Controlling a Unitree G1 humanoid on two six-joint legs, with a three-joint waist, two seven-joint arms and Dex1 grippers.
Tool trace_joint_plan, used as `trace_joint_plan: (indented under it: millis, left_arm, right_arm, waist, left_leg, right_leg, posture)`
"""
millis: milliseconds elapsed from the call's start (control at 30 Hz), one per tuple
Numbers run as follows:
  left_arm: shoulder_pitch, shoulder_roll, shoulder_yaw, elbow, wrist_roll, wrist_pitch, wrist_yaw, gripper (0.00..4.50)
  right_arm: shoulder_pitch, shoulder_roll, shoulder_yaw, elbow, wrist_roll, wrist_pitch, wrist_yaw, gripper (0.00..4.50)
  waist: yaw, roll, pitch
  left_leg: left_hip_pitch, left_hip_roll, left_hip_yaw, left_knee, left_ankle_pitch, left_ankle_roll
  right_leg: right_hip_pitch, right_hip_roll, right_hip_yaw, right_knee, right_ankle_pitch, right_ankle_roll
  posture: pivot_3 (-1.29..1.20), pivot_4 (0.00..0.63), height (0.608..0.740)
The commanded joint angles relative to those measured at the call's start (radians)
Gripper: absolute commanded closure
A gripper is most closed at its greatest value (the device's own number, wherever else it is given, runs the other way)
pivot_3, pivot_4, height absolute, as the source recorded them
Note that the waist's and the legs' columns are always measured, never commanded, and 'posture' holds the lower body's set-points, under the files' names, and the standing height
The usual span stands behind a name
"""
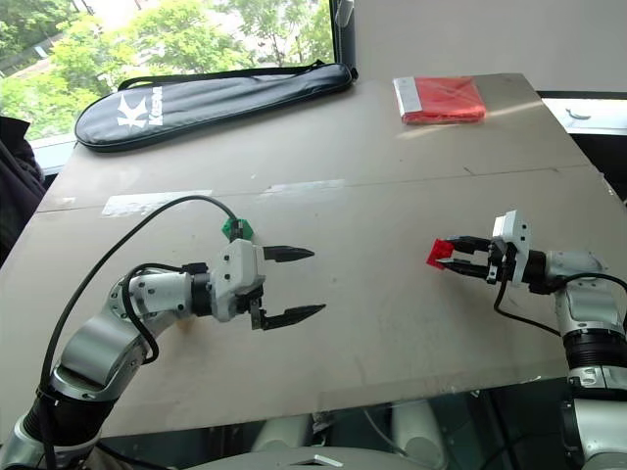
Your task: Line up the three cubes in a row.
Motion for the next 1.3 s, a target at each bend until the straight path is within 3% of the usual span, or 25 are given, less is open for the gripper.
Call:
trace_joint_plan:
  millis: [33, 300, 633, 667, 833, 1300]
  left_arm:
    - [0.006, 0.014, 0.033, -0.022, -0.011, -0.032, -0.025, 0.00]
    - [0.030, 0.015, 0.041, -0.040, -0.022, -0.027, -0.044, 0.00]
    - [0.059, 0.018, 0.065, -0.027, -0.034, -0.018, -0.050, 0.00]
    - [0.061, 0.018, 0.066, -0.029, -0.035, -0.018, -0.050, 0.00]
    - [0.071, 0.017, 0.077, -0.039, -0.046, -0.007, -0.045, 0.00]
    - [0.070, 0.011, 0.067, -0.034, -0.038, -0.004, -0.053, 0.00]
  right_arm:
    - [-0.071, -0.034, 0.122, 0.005, 0.075, -0.061, 0.072, 3.26]
    - [-0.222, -0.091, 0.423, 0.135, 0.183, -0.181, 0.072, 3.26]
    - [-0.280, -0.085, 0.576, 0.303, 0.228, -0.339, 0.072, 3.26]
    - [-0.284, -0.085, 0.582, 0.308, 0.233, -0.348, 0.072, 2.23]
    - [-0.313, -0.063, 0.558, 0.360, 0.222, -0.361, 0.072, 0.03]
    - [-0.351, -0.010, 0.440, 0.517, 0.089, -0.380, 0.072, 0.03]
  waist:
    - [0.001, 0.000, 0.000]
    - [0.002, -0.001, 0.001]
    - [0.000, -0.001, 0.002]
    - [0.000, -0.001, 0.002]
    - [0.001, -0.001, 0.002]
    - [0.002, -0.001, 0.002]
  left_leg:
    - [0.000, 0.000, 0.000, 0.000, 0.000, 0.000]
    - [-0.001, 0.001, -0.001, 0.000, 0.000, 0.000]
    - [0.000, 0.001, -0.001, 0.001, 0.000, 0.000]
    - [0.000, 0.001, -0.001, 0.001, 0.000, 0.000]
    - [-0.001, 0.001, -0.001, 0.001, 0.000, 0.000]
    - [-0.001, 0.001, -0.001, 0.001, 0.000, 0.000]
  right_leg:
    - [0.000, -0.001, 0.000, 0.000, 0.000, -0.001]
    - [0.000, -0.001, -0.001, 0.000, -0.001, -0.001]
    - [0.000, -0.003, -0.001, 0.000, -0.001, -0.001]
    - [0.000, -0.003, -0.001, 0.001, -0.001, -0.001]
    - [0.000, -0.003, -0.002, 0.001, -0.001, -0.001]
    - [0.000, -0.003, -0.002, 0.001, 0.000, -0.001]
  posture:
    - [0.00, 0.150, 0.740]
    - [0.00, 0.150, 0.740]
    - [0.00, 0.150, 0.740]
    - [0.00, 0.150, 0.740]
    - [0.00, 0.150, 0.740]
    - [0.00, 0.150, 0.740]
